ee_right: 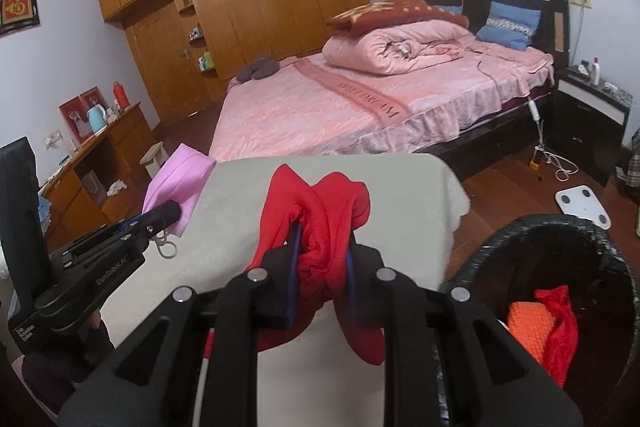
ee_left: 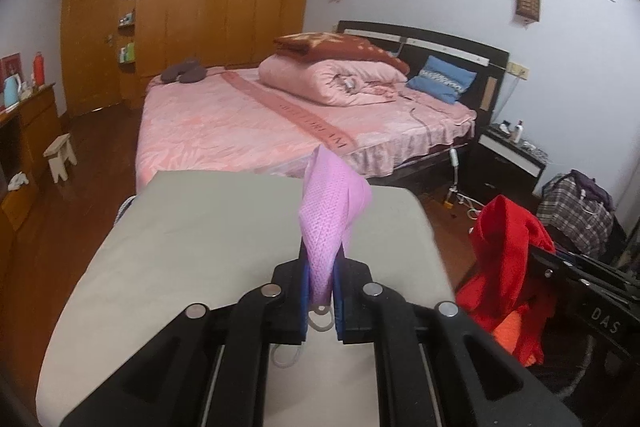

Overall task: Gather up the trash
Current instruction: 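Carry the red glove over the bin with the right tool while the left carries the pink mask there, then open the right tool dropping the red glove into the bin while the left drops the pink mask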

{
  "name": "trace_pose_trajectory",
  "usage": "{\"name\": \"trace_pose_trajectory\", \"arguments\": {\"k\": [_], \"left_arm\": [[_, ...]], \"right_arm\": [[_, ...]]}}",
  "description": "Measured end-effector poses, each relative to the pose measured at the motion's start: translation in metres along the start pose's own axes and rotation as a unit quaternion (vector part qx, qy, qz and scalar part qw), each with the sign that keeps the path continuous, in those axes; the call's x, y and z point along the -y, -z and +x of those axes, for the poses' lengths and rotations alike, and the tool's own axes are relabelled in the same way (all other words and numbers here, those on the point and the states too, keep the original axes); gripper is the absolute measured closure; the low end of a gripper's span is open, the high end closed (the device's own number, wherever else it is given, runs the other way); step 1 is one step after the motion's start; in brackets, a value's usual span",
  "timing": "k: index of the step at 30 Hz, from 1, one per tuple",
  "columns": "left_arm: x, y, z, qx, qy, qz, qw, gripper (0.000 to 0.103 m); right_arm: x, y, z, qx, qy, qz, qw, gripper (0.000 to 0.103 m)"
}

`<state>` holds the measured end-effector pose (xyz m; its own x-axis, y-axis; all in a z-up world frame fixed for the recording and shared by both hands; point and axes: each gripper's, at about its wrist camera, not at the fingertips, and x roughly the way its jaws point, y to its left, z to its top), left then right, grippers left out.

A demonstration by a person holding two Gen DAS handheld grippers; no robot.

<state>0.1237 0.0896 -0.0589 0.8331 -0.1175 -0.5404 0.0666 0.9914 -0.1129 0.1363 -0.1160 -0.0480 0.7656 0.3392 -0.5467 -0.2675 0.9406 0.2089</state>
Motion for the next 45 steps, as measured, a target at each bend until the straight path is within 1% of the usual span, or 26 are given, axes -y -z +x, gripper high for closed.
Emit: {"name": "trace_pose_trajectory", "arguments": {"k": [6,10,17,25,32,37,45], "left_arm": [[0.037,-0.002,-0.011,0.006,0.03,0.019,0.9993,0.093],[0.062,0.0,-0.014,0.007,0.055,0.033,0.9979,0.093],[0.105,0.004,-0.019,0.01,0.094,0.063,0.9936,0.093],[0.148,0.008,-0.014,0.009,0.132,0.09,0.9872,0.093],[0.185,0.012,-0.006,0.005,0.161,0.111,0.9806,0.093],[0.211,0.018,0.007,-0.007,0.181,0.127,0.9752,0.093],[0.251,0.03,0.028,-0.025,0.214,0.152,0.9645,0.093]], "right_arm": [[0.022,0.005,-0.03,0.018,0.02,0.014,1.0,0.084],[0.042,0.008,-0.048,0.03,0.042,0.021,0.998,0.084],[0.077,0.018,-0.076,0.042,0.087,0.027,0.995,0.084],[0.118,0.031,-0.101,0.05,0.136,0.039,0.989,0.083],[0.148,0.042,-0.114,0.053,0.165,0.056,0.983,0.083],[0.17,0.052,-0.119,0.047,0.184,0.071,0.979,0.083],[0.199,0.071,-0.121,0.035,0.211,0.092,0.973,0.083]]}}
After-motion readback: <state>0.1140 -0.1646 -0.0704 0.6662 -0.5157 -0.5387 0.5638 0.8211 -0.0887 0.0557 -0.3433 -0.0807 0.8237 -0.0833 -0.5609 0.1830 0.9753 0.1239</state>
